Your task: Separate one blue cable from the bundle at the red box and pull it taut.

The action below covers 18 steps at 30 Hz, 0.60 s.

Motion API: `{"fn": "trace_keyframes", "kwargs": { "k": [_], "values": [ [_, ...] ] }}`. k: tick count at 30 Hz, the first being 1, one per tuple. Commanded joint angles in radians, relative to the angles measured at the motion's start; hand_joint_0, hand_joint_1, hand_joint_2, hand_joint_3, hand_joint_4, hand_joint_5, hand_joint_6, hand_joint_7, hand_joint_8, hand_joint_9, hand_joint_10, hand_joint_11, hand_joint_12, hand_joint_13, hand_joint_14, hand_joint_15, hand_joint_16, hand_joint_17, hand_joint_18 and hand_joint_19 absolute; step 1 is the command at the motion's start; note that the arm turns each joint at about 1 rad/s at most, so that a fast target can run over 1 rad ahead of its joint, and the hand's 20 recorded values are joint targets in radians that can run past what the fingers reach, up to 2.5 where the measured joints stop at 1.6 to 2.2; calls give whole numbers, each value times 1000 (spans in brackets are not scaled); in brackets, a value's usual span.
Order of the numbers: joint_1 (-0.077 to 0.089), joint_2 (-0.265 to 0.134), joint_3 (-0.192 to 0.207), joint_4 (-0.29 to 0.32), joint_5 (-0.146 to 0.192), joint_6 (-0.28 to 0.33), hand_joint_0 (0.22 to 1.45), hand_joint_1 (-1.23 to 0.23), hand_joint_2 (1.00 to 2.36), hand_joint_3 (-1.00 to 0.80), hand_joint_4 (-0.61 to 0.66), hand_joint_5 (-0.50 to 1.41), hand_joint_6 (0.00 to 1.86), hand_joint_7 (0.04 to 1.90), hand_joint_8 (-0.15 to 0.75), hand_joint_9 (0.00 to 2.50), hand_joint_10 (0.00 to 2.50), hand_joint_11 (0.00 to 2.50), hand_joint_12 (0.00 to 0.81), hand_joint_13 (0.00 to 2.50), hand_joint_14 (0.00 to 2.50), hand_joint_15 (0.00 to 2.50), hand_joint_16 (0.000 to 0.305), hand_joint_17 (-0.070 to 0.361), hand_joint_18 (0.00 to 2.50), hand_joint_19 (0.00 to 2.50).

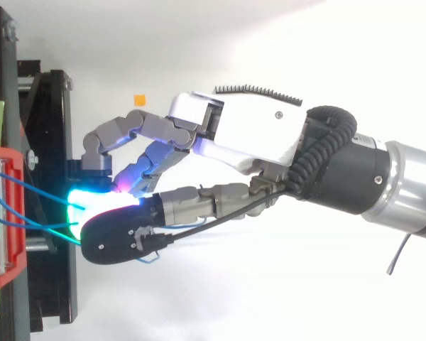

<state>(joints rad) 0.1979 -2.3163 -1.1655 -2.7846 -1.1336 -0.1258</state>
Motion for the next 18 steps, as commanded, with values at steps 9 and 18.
{"fn": "trace_keyframes", "kwargs": {
  "k": [9,18],
  "values": [
    [0,2,0,0,-3,3,747,-888,1012,-351,139,-229,876,1108,306,919,28,1113,405,896,27,735,59,133,746,710],
    [2,0,0,19,-2,6,692,-834,1000,-492,146,-214,883,1138,320,979,29,1129,404,933,30,751,58,131,772,727]
  ]
}}
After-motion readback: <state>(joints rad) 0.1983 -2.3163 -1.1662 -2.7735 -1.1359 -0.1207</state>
